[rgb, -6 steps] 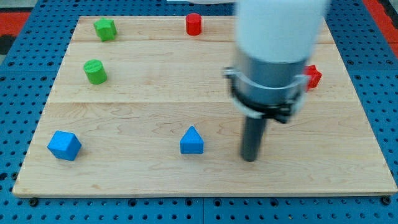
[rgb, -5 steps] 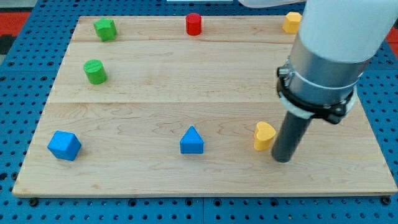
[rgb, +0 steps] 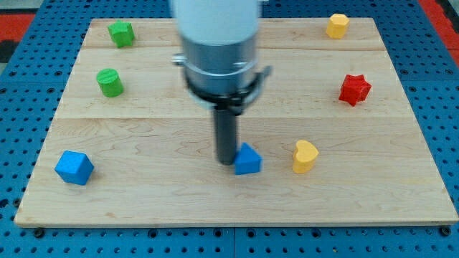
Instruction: Push the blue triangle into the yellow heart
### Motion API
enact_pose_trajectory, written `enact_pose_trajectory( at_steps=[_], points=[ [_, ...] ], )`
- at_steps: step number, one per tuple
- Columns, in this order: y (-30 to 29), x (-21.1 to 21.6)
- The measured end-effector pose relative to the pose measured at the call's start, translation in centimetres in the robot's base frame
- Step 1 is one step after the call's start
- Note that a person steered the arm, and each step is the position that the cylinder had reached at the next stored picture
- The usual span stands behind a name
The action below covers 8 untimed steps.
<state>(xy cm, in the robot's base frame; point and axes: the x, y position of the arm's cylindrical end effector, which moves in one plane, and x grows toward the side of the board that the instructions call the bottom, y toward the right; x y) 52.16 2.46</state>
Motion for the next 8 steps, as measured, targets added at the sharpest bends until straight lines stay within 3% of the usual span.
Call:
enact_pose_trajectory(
  at_steps=[1, 2, 3, 4, 5, 6, 7, 8],
  points=[
    [11.7, 0.0],
    [8.2, -0.4],
    [9.5, -5.9],
    [21.2, -8.2],
    [21.4, -4.8],
    [16.4, -1.5],
    [19.6, -1.4],
    [23.7, 3.1]
  ],
)
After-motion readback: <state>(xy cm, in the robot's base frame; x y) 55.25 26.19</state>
